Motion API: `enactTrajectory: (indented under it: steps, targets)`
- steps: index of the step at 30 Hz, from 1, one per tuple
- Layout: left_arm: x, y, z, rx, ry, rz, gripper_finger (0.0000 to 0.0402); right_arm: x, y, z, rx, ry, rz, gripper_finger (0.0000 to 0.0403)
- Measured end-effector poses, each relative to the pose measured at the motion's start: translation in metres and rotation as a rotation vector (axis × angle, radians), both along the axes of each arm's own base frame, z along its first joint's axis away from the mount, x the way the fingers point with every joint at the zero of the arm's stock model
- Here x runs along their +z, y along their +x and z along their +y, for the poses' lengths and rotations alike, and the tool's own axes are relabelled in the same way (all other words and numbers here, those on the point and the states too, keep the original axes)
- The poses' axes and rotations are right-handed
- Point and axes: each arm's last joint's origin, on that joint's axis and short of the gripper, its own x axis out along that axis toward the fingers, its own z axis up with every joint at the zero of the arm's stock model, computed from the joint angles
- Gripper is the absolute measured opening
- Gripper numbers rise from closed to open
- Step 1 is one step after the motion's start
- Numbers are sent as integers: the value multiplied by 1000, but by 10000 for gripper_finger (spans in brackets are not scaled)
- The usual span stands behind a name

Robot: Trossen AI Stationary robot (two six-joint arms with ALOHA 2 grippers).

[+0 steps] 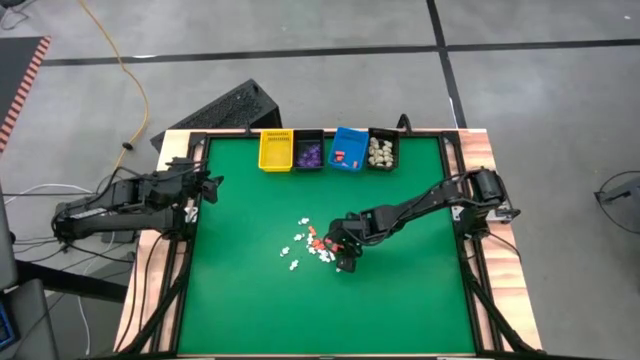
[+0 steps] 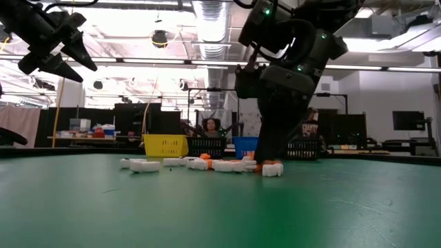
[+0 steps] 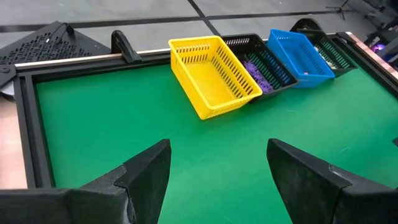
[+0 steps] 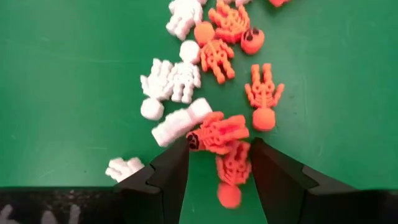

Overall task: Sort Halloween decoration
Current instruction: Put the orange skeleton toy into the blue basket

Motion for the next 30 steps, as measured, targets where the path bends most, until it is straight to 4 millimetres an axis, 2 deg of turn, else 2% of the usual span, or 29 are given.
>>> enactTrajectory:
  steps: [7, 21, 30]
  targets:
    - [0, 0, 0, 4, 4, 3, 256, -1, -2, 2, 7, 0, 22, 176]
    - [0, 0, 0, 17, 11, 2, 256, 1, 1, 0, 39, -25, -12, 15]
    - [0, 0, 0, 24, 3, -7, 256, 14, -12, -2, -4, -71, 35, 19]
